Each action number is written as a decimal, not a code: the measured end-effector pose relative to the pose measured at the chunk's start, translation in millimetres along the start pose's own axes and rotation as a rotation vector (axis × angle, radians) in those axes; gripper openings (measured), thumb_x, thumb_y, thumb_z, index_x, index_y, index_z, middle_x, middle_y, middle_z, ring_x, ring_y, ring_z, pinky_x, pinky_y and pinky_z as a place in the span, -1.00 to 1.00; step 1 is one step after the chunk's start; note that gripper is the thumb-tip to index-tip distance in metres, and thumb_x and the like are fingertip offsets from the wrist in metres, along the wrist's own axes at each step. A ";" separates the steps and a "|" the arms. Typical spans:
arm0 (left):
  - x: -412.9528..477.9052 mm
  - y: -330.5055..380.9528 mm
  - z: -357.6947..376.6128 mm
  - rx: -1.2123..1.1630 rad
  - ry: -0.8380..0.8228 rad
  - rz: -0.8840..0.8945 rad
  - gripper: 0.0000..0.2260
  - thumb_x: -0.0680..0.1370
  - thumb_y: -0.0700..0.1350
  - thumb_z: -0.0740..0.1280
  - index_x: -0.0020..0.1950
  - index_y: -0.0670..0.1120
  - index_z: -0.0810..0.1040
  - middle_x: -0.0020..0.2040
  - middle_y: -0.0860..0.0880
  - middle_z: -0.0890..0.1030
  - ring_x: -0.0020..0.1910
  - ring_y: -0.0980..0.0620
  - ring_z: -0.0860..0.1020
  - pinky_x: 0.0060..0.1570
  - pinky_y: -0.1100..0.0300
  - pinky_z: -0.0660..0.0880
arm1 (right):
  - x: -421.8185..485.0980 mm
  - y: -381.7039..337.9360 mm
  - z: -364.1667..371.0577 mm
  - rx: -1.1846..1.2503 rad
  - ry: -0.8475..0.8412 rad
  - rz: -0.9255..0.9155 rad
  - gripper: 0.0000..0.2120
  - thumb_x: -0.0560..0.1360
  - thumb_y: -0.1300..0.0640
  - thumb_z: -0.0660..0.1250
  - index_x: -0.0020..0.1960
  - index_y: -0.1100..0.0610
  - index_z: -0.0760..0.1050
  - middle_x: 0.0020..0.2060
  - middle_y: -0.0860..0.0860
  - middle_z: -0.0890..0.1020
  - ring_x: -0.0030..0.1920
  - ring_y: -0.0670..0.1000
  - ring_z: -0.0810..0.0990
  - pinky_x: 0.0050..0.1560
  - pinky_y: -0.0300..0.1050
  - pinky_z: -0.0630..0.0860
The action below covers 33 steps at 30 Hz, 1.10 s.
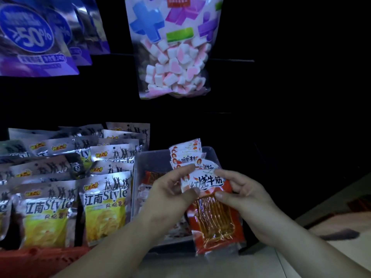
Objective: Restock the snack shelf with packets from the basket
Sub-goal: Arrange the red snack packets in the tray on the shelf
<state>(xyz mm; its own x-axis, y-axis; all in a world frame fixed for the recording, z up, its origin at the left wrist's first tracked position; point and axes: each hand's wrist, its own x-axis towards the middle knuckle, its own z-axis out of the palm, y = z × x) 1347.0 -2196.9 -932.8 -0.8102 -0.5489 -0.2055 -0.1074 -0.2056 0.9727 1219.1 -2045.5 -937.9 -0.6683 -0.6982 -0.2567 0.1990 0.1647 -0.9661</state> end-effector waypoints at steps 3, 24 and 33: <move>-1.6 -3.1 2.0 0.041 0.006 -0.033 -0.65 0.58 -0.31 0.40 0.26 0.06 0.63 -0.04 0.13 0.74 -0.05 -0.02 0.73 -0.01 -0.05 0.69 | 4.5 3.9 2.7 0.013 0.057 -0.009 -0.52 0.54 0.37 0.42 0.35 -0.05 0.55 0.12 0.03 0.74 0.13 0.08 0.72 0.12 0.11 0.64; 2.3 -19.7 -3.1 -0.079 -0.044 -0.098 -0.60 0.57 -0.36 0.40 0.30 0.05 0.60 0.17 0.03 0.71 0.14 -0.01 0.69 0.09 0.02 0.66 | 8.2 -4.4 -8.6 -0.111 -0.153 -0.031 -0.11 0.45 0.51 0.45 0.49 -0.29 0.34 0.24 -0.11 0.64 0.14 0.06 0.71 -0.02 0.00 0.70; 3.3 -22.2 -3.9 -0.079 -0.156 -0.073 -0.23 0.47 -0.46 0.46 0.58 0.01 0.30 0.21 0.12 0.68 0.18 -0.05 0.68 0.14 0.05 0.63 | 12.1 5.7 -12.2 -0.062 -0.111 0.017 -0.21 0.41 0.55 0.46 0.48 -0.06 0.43 0.32 -0.05 0.60 0.21 0.00 0.68 0.12 0.00 0.66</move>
<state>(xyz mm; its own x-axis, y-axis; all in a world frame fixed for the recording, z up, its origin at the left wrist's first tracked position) 1349.0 -2197.3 -955.5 -0.8819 -0.3994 -0.2504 -0.1288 -0.3070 0.9430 1203.3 -2044.5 -946.8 -0.5808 -0.7673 -0.2718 0.1631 0.2174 -0.9623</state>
